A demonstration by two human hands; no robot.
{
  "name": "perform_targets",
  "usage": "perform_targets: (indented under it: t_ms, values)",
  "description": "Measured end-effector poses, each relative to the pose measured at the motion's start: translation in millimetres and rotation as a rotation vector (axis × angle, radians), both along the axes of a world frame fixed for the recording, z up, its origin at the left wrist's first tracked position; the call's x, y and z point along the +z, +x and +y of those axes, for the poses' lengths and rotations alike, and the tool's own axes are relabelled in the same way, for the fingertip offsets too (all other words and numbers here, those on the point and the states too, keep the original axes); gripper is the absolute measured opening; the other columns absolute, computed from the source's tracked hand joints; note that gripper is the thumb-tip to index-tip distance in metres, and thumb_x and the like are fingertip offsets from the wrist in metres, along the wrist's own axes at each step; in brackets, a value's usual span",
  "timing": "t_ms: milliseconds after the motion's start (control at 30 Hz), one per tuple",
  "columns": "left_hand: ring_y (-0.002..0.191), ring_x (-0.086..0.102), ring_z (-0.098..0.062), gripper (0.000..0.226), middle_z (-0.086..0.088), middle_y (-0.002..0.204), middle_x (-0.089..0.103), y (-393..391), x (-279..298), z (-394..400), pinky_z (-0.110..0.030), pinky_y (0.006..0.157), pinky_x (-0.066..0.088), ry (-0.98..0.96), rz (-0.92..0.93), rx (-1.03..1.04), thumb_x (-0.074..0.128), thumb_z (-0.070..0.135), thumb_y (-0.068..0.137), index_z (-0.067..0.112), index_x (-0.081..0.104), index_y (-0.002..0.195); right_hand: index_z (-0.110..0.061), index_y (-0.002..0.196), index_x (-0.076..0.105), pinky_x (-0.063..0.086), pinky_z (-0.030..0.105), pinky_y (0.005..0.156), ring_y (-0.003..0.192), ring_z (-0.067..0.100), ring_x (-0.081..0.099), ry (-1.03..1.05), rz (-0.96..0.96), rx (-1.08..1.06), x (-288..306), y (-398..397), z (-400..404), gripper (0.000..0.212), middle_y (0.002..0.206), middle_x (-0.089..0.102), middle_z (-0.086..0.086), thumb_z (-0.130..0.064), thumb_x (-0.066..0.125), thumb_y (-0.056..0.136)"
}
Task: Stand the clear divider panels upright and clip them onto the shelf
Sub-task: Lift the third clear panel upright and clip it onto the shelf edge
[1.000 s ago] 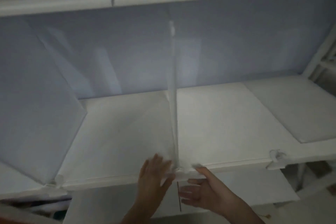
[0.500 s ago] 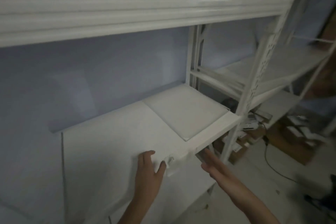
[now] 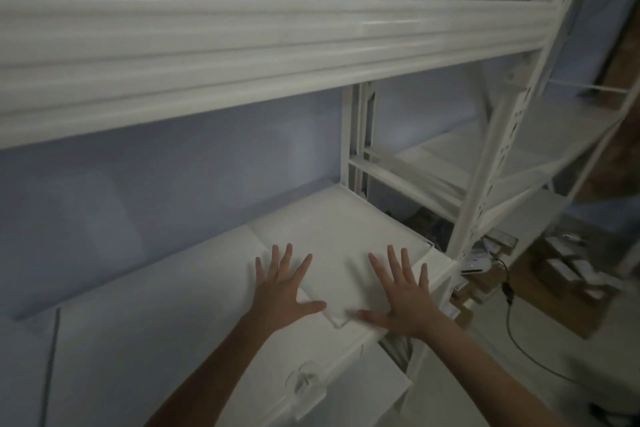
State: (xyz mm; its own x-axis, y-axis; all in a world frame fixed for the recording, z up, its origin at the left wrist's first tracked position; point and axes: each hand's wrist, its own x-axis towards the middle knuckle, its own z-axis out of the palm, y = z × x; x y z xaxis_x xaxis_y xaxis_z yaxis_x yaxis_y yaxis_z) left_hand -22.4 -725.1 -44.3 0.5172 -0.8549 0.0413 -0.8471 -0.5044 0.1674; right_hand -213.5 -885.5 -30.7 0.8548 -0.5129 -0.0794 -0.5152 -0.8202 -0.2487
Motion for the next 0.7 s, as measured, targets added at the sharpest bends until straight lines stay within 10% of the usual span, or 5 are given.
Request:
perform_targets:
  t_ms: [300,400,700]
  values:
    - [0.143,-0.013,-0.035,0.133,-0.014,0.157,-0.008,49,-1,-38,-0.056,0.114,-0.005,0.048,0.111,0.143,-0.016,0.097,0.034,0.029,0.002,0.148,-0.03,0.149,-0.019,-0.015,0.06,0.112,0.142,0.03,-0.031,0.031,0.125,-0.026,4,54,-84,0.136,0.157,-0.028,0.009,-0.101,0.003,0.035]
    - [0.144,-0.003,-0.037,0.1,-0.019,0.157,-0.002,62,-4,-46,-0.05,0.116,0.008,0.026,0.261,0.318,0.025,0.082,0.075,0.017,0.004,0.148,-0.028,0.149,-0.019,-0.014,0.06,0.114,0.143,0.031,-0.03,0.076,0.164,-0.025,-2,68,-97,0.138,0.158,-0.027,0.009,-0.1,0.004,0.034]
    - [0.117,0.047,-0.037,0.07,-0.023,0.136,0.037,70,6,-78,-0.042,0.098,0.044,-0.739,0.849,0.859,0.07,0.014,0.079,0.005,0.031,0.137,-0.021,0.152,-0.011,-0.002,0.065,0.114,0.144,0.044,-0.018,0.02,0.431,0.124,-18,83,-112,0.109,0.159,-0.02,0.018,-0.086,0.023,0.071]
